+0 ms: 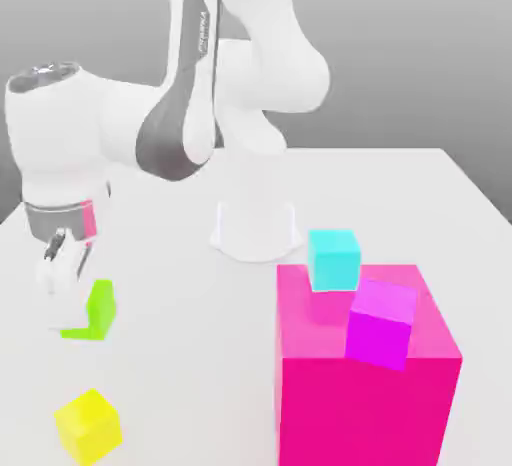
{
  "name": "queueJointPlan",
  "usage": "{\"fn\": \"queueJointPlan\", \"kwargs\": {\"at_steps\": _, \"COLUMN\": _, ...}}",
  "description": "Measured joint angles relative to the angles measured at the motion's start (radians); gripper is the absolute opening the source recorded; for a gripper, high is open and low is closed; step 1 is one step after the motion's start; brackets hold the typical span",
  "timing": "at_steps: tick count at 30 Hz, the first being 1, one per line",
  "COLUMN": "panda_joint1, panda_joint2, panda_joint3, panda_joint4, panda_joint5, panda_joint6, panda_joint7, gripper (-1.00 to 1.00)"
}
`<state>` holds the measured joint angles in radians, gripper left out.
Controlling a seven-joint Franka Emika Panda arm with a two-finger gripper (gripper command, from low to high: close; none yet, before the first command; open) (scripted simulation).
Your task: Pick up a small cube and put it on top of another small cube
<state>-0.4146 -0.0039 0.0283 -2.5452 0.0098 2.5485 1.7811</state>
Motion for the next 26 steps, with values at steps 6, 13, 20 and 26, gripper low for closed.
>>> {"fn": "queueJointPlan", "kwargs": {"at_steps": 6, "panda_joint1": 0.198, "panda_joint2": -0.036, "panda_joint3": 0.101, "panda_joint4": 0.217, "panda_joint5": 0.008, "panda_joint6": -0.252, "panda_joint7": 0.056, "gripper": -1.00}}
{"fn": "queueJointPlan", "kwargs": {"at_steps": 13, "panda_joint1": 0.395, "panda_joint2": -0.057, "panda_joint3": 0.201, "panda_joint4": 0.429, "panda_joint5": 0.009, "panda_joint6": -0.489, "panda_joint7": 0.122, "gripper": -1.00}}
{"fn": "queueJointPlan", "kwargs": {"at_steps": 20, "panda_joint1": 0.398, "panda_joint2": -0.016, "panda_joint3": 0.203, "panda_joint4": 0.375, "panda_joint5": -0.002, "panda_joint6": -0.396, "panda_joint7": 0.134, "gripper": 1.00}}
{"fn": "queueJointPlan", "kwargs": {"at_steps": 26, "panda_joint1": 0.394, "panda_joint2": -0.054, "panda_joint3": 0.203, "panda_joint4": 0.437, "panda_joint5": 0.005, "panda_joint6": -0.496, "panda_joint7": 0.129, "gripper": 1.00}}
